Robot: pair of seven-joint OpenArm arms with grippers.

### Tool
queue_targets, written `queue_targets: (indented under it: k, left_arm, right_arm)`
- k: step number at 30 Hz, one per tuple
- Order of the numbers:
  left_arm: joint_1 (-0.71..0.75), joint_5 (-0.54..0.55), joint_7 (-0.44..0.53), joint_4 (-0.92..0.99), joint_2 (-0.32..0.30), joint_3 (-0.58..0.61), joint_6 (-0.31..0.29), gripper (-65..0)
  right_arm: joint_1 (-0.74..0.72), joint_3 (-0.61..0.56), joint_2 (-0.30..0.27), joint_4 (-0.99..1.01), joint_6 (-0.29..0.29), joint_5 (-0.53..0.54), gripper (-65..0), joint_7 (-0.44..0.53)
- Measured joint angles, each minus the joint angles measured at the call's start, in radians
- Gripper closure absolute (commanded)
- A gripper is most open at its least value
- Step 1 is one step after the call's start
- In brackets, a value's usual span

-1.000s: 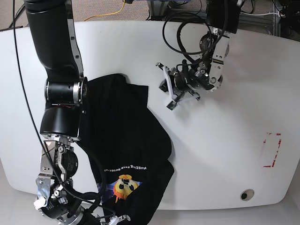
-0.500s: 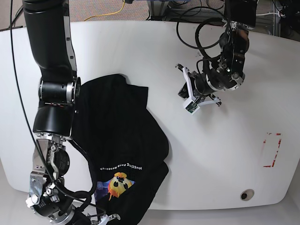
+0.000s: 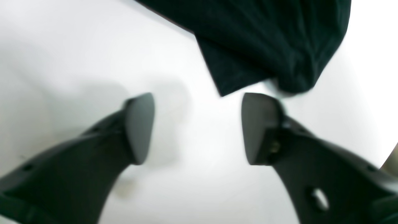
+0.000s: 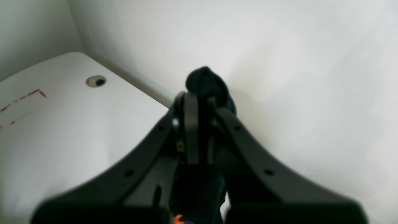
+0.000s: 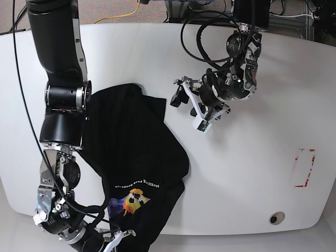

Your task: Layout the t-shirt on the table in an organized manner, then fold the t-shirt properly

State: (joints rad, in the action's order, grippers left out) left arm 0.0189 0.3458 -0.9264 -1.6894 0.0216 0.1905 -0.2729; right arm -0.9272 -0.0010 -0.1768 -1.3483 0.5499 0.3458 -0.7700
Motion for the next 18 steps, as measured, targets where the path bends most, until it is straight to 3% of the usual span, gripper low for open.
queue_targets:
  k: [8, 18]
  left_arm:
    - [-0.012, 0.003, 0.007, 0.055, 0.093, -0.002, 0.178, -41.5]
    - [-0.064, 0.006, 0.008, 0.210, 0.127, 0.001, 0.251, -41.5]
  right_arm:
    - [0.019, 0.000, -0.001, -0.001, -0.001, 0.001, 0.0, 0.003]
    - [0.027, 0.000, -0.001, -0.005, 0.000, -0.001, 0.0, 0.000]
